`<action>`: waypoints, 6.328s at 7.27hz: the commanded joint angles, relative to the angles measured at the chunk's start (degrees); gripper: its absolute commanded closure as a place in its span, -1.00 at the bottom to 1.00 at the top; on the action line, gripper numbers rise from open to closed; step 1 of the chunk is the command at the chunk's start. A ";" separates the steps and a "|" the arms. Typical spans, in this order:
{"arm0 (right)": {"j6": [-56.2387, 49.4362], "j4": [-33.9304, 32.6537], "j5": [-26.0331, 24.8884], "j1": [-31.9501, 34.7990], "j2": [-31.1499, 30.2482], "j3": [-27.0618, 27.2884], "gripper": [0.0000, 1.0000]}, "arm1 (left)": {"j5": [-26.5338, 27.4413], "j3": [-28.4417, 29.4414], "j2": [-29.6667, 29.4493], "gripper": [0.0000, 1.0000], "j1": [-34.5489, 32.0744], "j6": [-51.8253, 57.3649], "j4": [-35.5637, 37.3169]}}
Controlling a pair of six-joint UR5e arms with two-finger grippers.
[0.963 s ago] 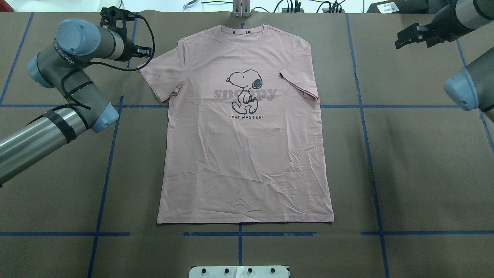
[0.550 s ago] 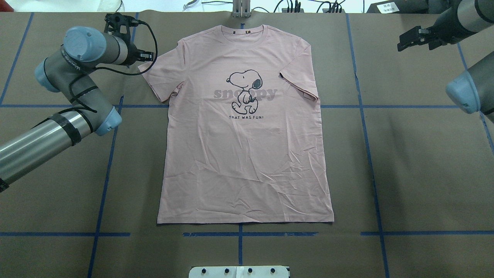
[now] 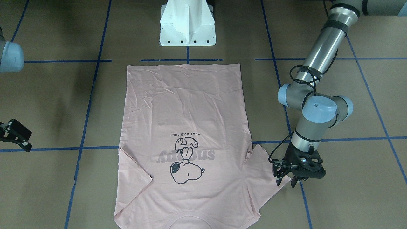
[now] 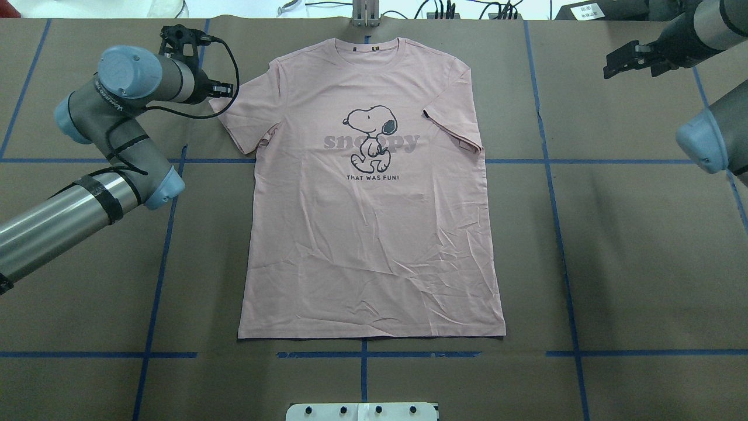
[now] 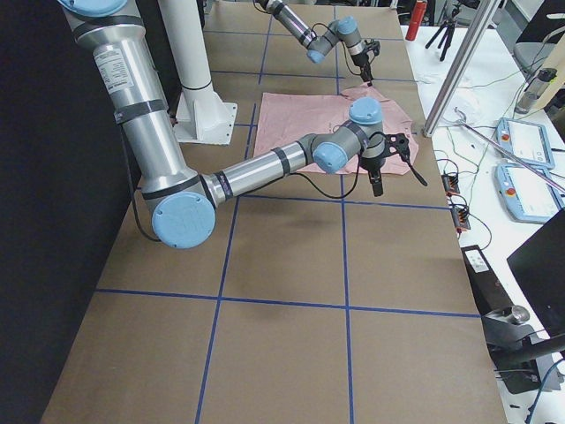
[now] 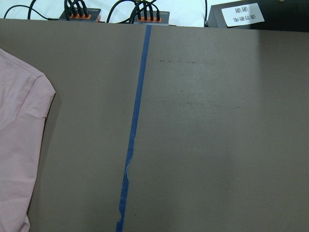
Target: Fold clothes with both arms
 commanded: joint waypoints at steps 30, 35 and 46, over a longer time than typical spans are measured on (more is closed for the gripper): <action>38.80 -0.97 -21.53 -37.10 -15.87 29.92 -1.00 | -1.05 -57.26 14.03 -1.00 15.69 -14.20 38.75; 50.63 -1.06 -37.33 -53.52 -16.70 30.92 -0.98 | 11.84 -62.24 25.20 -0.44 36.95 -39.35 38.75; 50.63 -1.06 -38.04 -53.61 -17.32 30.92 -0.99 | 12.83 -59.95 28.65 -0.13 39.79 -41.21 39.02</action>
